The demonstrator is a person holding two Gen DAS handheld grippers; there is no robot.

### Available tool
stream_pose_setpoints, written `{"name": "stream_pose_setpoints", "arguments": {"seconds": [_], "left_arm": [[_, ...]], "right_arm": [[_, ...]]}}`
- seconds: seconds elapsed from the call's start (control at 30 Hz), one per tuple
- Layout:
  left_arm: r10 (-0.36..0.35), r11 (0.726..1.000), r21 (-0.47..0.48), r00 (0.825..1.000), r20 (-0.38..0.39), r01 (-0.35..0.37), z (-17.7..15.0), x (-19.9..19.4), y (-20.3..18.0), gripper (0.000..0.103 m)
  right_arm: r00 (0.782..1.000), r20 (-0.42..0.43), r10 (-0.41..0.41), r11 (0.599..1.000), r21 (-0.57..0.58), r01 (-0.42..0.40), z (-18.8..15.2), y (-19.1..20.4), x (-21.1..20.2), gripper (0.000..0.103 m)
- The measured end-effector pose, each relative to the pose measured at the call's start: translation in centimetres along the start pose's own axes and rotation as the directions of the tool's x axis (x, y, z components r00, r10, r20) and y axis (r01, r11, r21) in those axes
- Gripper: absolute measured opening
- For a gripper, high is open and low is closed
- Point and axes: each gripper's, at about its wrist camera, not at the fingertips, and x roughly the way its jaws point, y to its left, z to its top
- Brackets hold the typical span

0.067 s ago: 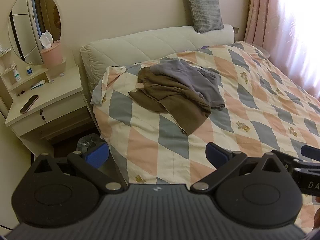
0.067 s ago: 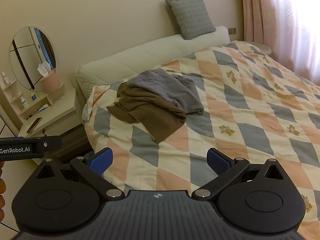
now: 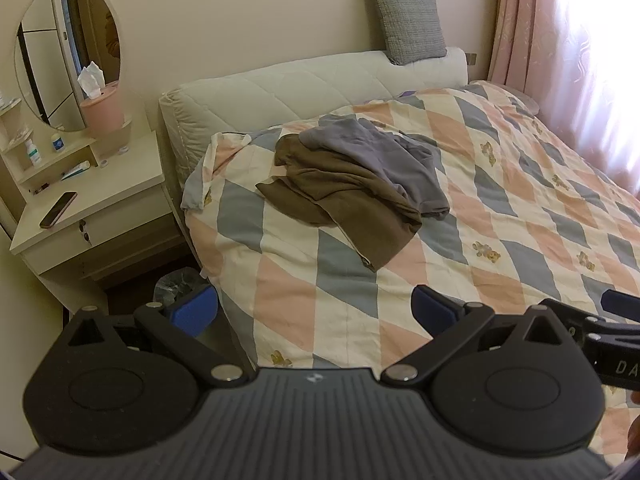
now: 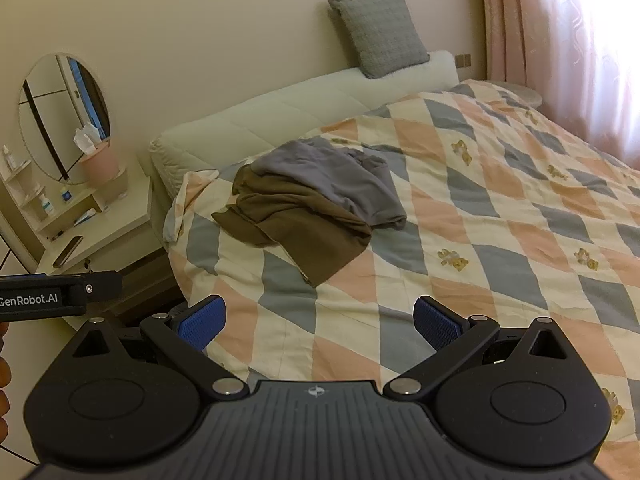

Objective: Fold clothes
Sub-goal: 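Move both tools toward the grey and brown clothes on the bed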

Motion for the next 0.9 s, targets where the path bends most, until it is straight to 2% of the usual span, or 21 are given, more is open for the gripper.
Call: {"name": "stream_pose_setpoints", "arguments": {"seconds": [0.2, 0.63, 0.8, 0.87, 0.9], "left_arm": [[0.016, 1.0, 0.003, 1.0, 0.0, -0.016, 0.1, 0.1, -0.1, 0.102], [0.019, 1.0, 0.001, 1.0, -0.011, -0.019, -0.7, 0.6, -0.2, 0.102], [-0.007, 1.0, 0.002, 0.999, -0.037, 0.008, -1.3, 0.8, -0.1, 0.102], [-0.008, 1.0, 0.003, 0.999, -0.037, 0.009, -1.7, 0.7, -0.2, 0.102], [-0.007, 1.0, 0.006, 0.999, -0.037, 0.008, -1.2, 0.6, 0.1, 0.102]], "right_arm": [[1.0, 0.0, 0.016, 1.0, -0.002, -0.016, 0.7, 0.2, 0.0, 0.103], [1.0, 0.007, 0.018, 1.0, -0.019, -0.017, -0.8, -0.2, 1.3, 0.103], [1.0, -0.006, 0.024, 0.999, -0.021, -0.024, -2.3, 0.2, 1.1, 0.103], [0.999, -0.025, 0.03, 1.0, -0.008, -0.03, -0.1, -0.5, 1.9, 0.103], [0.999, -0.027, 0.032, 0.999, -0.008, -0.033, -0.1, -0.4, 1.9, 0.103]]}}
